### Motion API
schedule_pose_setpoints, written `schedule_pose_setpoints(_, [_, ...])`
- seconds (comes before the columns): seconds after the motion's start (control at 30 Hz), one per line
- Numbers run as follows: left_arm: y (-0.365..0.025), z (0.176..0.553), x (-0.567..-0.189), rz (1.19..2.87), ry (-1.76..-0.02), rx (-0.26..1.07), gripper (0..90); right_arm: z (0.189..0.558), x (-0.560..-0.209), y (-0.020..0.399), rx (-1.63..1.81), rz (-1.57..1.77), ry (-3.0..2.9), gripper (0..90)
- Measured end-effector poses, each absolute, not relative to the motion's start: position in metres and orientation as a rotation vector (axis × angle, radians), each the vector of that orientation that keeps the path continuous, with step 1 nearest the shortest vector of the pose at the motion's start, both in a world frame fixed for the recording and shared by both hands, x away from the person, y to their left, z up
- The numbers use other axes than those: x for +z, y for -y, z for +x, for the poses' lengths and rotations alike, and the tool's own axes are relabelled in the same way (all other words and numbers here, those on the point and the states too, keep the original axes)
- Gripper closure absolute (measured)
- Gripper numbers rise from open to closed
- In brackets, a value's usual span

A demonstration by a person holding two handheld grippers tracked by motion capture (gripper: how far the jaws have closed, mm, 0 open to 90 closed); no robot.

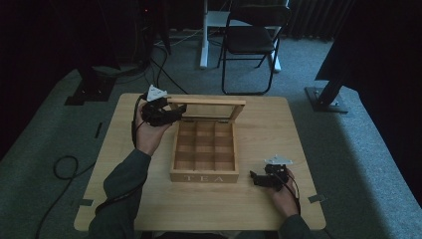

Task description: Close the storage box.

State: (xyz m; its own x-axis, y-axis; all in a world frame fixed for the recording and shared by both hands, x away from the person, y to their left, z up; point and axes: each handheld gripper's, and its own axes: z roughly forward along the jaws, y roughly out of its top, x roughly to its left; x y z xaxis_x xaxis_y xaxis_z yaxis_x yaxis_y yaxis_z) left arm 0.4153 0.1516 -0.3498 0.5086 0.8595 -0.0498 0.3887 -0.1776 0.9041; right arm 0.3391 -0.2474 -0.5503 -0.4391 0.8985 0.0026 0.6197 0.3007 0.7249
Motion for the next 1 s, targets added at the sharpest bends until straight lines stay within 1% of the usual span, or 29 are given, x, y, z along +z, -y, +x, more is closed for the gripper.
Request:
schedule_pose_setpoints(0.23, [-0.150,0.410,-0.351,1.760,-1.084,0.609,33.3,0.339,-0.550,0.247,0.933,1.358,-2.169,12.8])
schedule_pose_setpoints(1.0, [-0.151,0.387,-0.366,1.727,-1.115,0.575,30.7,0.339,-0.550,0.247,0.932,1.359,-2.166,12.8])
